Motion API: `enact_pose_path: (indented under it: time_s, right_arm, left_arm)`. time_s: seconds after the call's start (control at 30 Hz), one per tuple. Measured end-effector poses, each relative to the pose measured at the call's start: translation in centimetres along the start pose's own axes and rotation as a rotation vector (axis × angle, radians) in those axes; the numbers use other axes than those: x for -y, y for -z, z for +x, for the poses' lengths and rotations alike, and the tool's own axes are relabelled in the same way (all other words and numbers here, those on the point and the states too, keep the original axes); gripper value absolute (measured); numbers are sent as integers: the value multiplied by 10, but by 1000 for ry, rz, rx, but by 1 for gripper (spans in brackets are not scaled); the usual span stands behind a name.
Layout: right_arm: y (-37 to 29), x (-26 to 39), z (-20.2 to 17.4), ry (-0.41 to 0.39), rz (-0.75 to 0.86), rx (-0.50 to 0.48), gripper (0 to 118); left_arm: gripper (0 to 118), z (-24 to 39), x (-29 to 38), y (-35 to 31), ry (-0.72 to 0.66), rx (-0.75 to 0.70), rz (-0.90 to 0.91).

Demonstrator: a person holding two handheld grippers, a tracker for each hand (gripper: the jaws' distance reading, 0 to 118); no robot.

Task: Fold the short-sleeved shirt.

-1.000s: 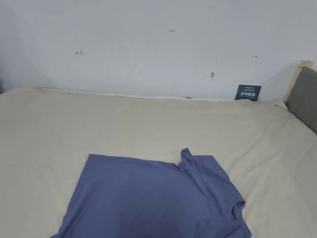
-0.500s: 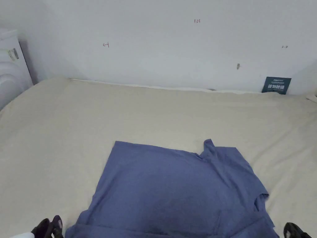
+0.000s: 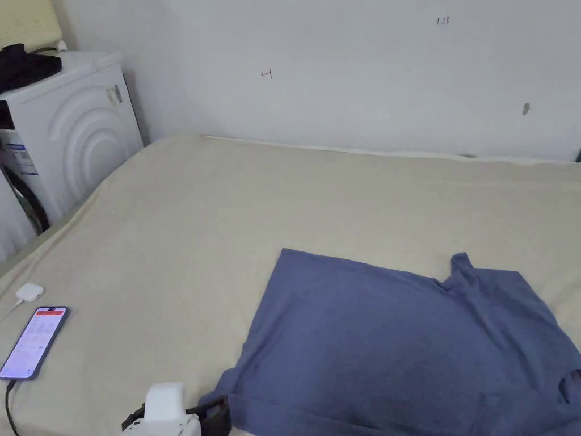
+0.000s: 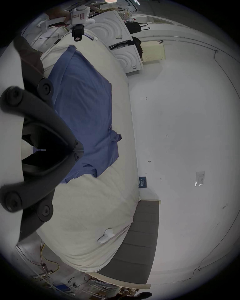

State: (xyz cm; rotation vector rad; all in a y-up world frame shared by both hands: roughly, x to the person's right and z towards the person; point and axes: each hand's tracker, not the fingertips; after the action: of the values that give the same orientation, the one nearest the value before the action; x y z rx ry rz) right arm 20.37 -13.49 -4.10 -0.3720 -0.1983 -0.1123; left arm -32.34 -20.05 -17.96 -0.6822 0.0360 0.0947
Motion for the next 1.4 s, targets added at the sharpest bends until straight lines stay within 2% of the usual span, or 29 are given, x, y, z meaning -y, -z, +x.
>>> enact_pose_path:
  time_s: [0.1,0.2,0.3,0.4,0.43,0.47,0.5,0.57,0.67,0.7,0.73,0.8,0.83,0.87,0.9,0.97,1.03,1.17,1.23,1.27,1.3,1.33,1.37,1.4]
  right_arm:
    - [-2,1,4,-2,-12,11,0]
    - [-3,2,8,-3,-27,27,0]
    - [-1,3,11,4,-41,36,0]
    - [0,3,11,19,-48,51,0]
    - [0,4,11,21,-54,51,0]
    - [1,5,11,19,-64,51,0]
    - [2,6,10,13,-69,53,0]
    - [2,10,9,-7,-81,56,0]
    - [6,17,9,-41,-109,53,1]
    - [9,21,10,-55,-119,50,5]
    - [13,27,12,-74,-138,56,29]
    - [23,39,20,-69,-178,66,98]
    - [32,47,28,-47,-253,61,118]
    - [40,53,35,-25,-320,95,118]
    - [46,61,39,13,-355,75,118]
    - [57,75,52,49,-390,109,118]
    - [59,80,57,18,-404,169,118]
    - [64,75,59,2,-391,117,118]
    - [77,77,64,55,-409,58,117]
    - [84,78,68,78,-422,32,113]
    - [83,80,71,100,-418,-33,94]
    - [85,81,72,94,-397,-37,11]
    - [87,83,70,81,-398,-18,5]
    - [79,81,65,89,-390,6,5]
  left_arm:
    - [116,-10,3,23,34,-23,-66]
    - [116,-21,5,35,43,166,-106]
    - [116,-21,2,43,48,128,-87]
    - [111,-12,3,55,94,114,-167]
    - [89,-9,6,54,109,111,-157]
    - [41,-6,8,51,105,123,-135]
    - [9,-5,11,53,91,102,-122]
    - [9,-7,14,48,12,116,-100]
    - [9,-2,18,34,34,126,-50]
    - [9,1,17,30,53,124,-39]
    - [9,3,17,27,65,116,-42]
    - [9,2,15,22,56,118,-29]
    - [9,1,12,19,31,124,-20]
    - [9,2,10,16,10,118,-17]
    - [9,1,8,15,-8,115,-15]
    - [9,-1,6,13,-29,134,-8]
    - [9,-2,5,16,-18,132,-8]
    - [9,1,0,10,28,138,3]
    - [9,-1,-1,9,34,139,11]
    - [9,0,-2,9,30,146,13]
    - [9,-2,-1,8,23,153,19]
    - [9,-5,0,7,-1,170,28]
    - [9,-8,0,8,-23,182,27]
    - [9,-7,1,8,-39,173,12]
